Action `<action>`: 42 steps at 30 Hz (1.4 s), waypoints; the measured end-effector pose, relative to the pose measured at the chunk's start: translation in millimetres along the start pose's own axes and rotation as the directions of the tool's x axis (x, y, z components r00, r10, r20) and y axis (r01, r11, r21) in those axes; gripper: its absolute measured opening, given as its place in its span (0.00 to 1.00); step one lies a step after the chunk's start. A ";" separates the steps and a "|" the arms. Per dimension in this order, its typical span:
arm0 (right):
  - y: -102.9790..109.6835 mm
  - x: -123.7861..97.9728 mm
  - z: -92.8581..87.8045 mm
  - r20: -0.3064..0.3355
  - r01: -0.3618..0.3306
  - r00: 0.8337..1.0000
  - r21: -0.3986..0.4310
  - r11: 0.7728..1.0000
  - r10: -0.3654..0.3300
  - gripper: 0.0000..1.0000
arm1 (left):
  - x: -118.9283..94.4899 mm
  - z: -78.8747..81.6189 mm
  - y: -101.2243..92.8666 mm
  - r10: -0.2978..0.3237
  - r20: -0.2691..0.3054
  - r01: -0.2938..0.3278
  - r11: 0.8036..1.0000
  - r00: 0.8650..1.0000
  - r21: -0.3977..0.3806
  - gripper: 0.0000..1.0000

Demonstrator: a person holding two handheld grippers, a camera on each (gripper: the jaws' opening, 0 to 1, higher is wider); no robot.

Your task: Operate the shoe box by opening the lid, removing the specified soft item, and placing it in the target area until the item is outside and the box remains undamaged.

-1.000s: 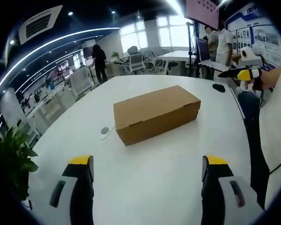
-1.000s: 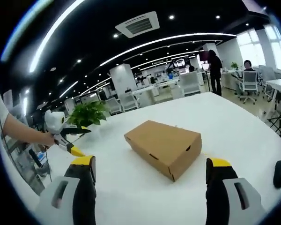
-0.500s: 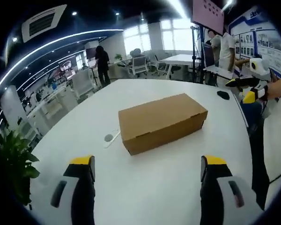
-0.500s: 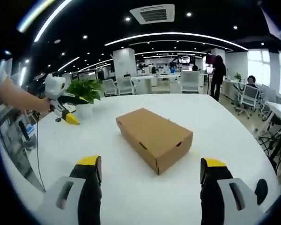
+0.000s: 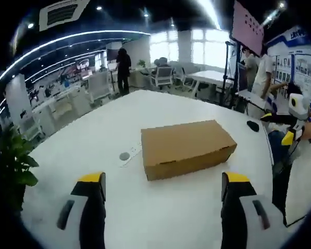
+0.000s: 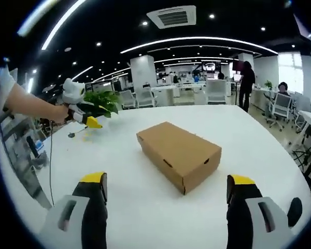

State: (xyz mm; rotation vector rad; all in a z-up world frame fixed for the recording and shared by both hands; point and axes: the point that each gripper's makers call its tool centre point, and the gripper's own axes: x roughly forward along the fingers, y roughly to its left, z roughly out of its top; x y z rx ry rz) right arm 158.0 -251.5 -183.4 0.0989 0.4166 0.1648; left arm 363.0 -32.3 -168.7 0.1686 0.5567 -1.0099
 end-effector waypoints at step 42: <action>-19.2 6.9 2.0 0.001 0.084 0.996 -0.059 0.995 -0.084 0.91 | 56.1 -14.8 22.0 -0.098 -0.130 0.100 0.995 0.987 0.006 0.99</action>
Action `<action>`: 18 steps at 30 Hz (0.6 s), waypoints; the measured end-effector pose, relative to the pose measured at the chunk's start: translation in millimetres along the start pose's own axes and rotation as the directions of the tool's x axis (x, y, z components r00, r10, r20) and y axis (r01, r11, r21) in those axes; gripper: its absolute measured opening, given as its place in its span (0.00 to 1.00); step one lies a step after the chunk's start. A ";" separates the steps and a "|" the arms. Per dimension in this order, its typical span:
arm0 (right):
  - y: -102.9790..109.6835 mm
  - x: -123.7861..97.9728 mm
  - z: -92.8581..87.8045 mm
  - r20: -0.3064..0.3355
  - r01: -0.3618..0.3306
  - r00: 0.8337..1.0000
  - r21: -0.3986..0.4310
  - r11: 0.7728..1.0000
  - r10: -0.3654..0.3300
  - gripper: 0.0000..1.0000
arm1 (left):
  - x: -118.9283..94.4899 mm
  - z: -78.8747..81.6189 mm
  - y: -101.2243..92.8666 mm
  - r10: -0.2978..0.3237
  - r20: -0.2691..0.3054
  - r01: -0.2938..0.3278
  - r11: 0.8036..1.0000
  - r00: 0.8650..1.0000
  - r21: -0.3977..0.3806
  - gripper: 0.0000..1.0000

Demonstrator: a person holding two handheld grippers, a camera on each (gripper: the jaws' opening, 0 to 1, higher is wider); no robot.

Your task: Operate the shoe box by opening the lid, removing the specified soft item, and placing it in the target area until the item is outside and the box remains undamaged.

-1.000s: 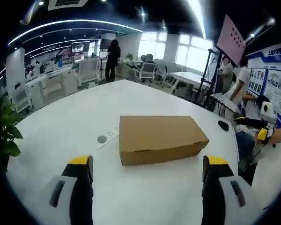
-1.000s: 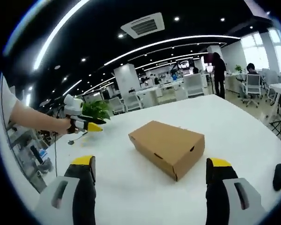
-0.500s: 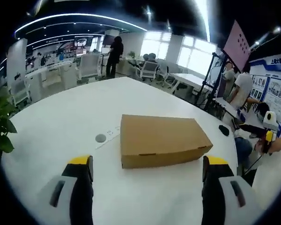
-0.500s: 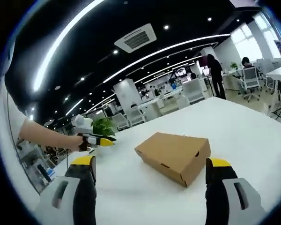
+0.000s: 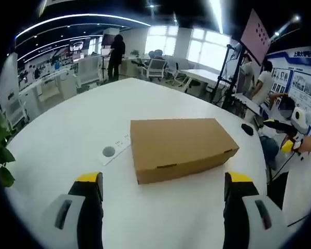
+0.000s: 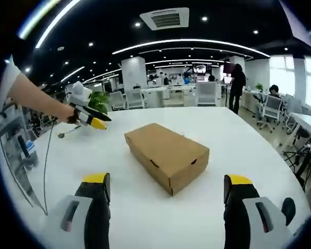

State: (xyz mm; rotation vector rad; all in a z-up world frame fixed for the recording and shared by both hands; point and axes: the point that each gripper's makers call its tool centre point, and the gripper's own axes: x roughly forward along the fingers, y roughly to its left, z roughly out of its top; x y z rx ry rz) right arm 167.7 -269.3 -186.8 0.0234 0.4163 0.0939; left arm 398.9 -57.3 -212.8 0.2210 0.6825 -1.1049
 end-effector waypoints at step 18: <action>0.7 15.1 -6.0 -0.051 -0.028 0.998 -0.084 0.996 0.024 0.98 | 9.8 50.5 4.8 0.007 0.064 -0.009 0.999 0.998 0.036 0.99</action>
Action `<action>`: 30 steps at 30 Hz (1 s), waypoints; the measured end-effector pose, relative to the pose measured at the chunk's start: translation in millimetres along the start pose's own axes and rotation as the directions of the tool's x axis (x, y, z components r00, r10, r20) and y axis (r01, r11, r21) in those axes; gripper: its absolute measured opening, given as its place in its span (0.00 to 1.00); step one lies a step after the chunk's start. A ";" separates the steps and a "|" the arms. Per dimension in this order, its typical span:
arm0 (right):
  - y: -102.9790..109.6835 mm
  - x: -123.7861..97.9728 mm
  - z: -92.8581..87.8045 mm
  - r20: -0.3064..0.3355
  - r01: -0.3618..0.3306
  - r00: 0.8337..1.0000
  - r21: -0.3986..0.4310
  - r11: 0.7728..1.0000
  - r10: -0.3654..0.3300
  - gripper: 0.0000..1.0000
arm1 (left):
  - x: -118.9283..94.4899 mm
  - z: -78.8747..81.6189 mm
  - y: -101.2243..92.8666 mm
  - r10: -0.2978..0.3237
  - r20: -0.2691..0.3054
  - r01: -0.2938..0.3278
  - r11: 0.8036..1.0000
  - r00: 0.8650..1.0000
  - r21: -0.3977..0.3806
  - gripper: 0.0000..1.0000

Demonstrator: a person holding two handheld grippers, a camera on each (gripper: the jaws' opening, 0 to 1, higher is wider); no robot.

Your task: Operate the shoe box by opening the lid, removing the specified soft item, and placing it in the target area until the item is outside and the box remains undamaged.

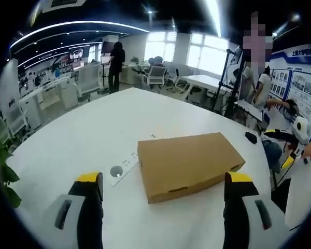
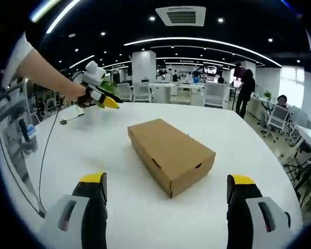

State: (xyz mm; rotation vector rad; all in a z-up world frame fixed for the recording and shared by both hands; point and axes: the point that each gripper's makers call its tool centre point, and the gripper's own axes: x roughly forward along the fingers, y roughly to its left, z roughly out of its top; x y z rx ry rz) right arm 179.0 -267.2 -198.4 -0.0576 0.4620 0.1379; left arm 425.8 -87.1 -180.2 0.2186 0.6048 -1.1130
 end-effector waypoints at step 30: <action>-24.0 21.1 2.9 -0.073 0.033 0.997 -0.028 0.999 -0.035 0.93 | 36.3 -14.2 -8.0 -0.059 -0.063 0.061 0.997 0.996 0.037 0.95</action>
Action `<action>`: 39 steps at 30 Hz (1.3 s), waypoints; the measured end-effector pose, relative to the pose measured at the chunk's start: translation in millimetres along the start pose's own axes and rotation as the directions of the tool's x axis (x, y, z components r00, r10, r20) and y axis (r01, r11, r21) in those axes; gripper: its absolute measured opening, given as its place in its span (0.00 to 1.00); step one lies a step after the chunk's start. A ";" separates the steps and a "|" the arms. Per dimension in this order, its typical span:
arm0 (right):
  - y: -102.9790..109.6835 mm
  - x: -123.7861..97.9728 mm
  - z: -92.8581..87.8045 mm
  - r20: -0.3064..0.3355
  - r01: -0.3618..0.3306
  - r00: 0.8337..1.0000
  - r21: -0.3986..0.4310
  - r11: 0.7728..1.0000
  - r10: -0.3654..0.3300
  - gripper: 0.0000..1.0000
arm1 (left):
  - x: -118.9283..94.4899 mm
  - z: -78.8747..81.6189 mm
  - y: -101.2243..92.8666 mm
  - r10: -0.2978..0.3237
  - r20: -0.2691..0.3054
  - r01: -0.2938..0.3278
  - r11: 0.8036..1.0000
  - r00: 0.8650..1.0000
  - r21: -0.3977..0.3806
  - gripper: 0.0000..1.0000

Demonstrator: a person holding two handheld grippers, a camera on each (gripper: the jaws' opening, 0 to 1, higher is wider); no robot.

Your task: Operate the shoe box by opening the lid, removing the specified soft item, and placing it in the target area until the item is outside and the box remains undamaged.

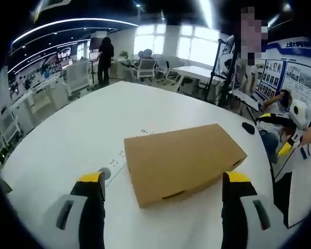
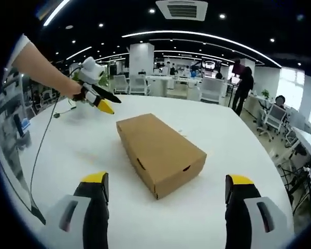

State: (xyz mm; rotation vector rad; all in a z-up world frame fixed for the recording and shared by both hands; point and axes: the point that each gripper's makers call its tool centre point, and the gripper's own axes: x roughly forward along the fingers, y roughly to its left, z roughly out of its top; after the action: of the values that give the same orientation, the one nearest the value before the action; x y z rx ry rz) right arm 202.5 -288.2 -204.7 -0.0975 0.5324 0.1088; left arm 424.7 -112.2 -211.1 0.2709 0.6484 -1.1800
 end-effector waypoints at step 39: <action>6.2 62.3 3.4 -0.003 -0.001 1.000 0.049 0.999 0.001 0.75 | 30.7 -61.2 32.1 0.084 -0.164 -0.047 0.974 0.983 0.222 0.70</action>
State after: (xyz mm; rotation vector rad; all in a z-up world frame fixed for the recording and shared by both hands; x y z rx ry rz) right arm 256.7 -276.8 -233.9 -0.0498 0.5376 0.0970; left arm 441.2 -91.9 -282.0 0.5812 0.6564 -1.1727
